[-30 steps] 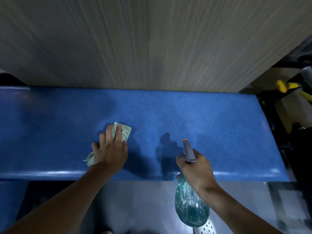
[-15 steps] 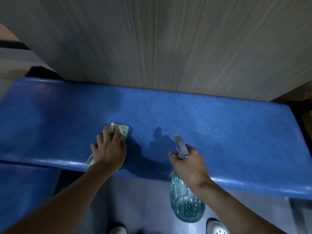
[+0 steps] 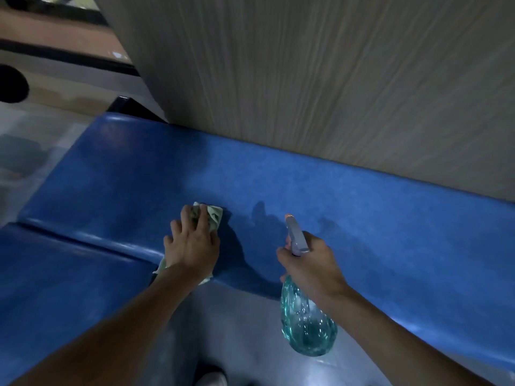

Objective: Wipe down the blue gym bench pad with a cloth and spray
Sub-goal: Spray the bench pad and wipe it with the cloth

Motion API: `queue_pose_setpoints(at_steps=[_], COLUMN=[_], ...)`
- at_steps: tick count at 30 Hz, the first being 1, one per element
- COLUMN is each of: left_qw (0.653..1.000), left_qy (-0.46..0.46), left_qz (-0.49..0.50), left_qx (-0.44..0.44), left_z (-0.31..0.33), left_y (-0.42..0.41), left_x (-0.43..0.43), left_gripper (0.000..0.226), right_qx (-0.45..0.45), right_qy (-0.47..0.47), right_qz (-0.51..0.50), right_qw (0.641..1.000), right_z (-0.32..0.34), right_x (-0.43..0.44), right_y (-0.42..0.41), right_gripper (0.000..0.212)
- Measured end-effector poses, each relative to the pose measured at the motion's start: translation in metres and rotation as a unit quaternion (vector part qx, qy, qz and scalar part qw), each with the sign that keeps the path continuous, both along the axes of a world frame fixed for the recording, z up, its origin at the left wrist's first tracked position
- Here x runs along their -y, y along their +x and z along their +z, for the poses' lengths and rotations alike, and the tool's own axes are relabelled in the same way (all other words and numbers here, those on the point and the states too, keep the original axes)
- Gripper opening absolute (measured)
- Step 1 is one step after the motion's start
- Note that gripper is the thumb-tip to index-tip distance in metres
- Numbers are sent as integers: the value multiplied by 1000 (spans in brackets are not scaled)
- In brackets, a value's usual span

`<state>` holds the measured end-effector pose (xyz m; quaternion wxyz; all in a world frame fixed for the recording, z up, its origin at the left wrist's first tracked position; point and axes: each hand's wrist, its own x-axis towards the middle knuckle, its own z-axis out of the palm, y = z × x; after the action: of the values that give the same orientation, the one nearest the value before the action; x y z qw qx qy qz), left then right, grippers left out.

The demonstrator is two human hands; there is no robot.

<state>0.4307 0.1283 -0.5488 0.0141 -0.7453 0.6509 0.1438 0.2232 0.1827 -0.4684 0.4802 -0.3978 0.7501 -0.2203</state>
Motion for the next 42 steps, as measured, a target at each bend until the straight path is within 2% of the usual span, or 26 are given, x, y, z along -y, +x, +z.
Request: queue_pose_setpoints(at_steps=[10,16,19,23,25,32,38,42], left_qw=[999,993,989,988,987,986,986,987], left_qy=[-4,-12,-8,-17,-20,-61,-61,-70], left_qz=[34,115,146,156,157,153,154,146], left_qx=[-10,-10,-3,6,14,26,30,21], left_z=[1,-3,-5,-4,-6,-12,-23,-27], left_y=[65,116,143,168,180,222,251,256], left_x=[-2,-16,-25,-37,-42,-61,-77,-82], left_gripper=[66,68,69,67,65,66,69,69], right_qx=[-44,0,-6,-46,-57,-23,18,-25], right_qy=[18,-4,-26,-45,-39,-40,-65,-76], right_qz=[55,96,128,152,152,171,191,150], right_qw=[997,995,991,986,986,984,979,985], right_z=[-13,-9,-5,-8,-10,-14,-18,-19], right_x=[36,47,58,73,77,85,103,111], right_y=[73,111,138,174,189,236,288,309], right_gripper=[16,11,12,15,8,14,17,11])
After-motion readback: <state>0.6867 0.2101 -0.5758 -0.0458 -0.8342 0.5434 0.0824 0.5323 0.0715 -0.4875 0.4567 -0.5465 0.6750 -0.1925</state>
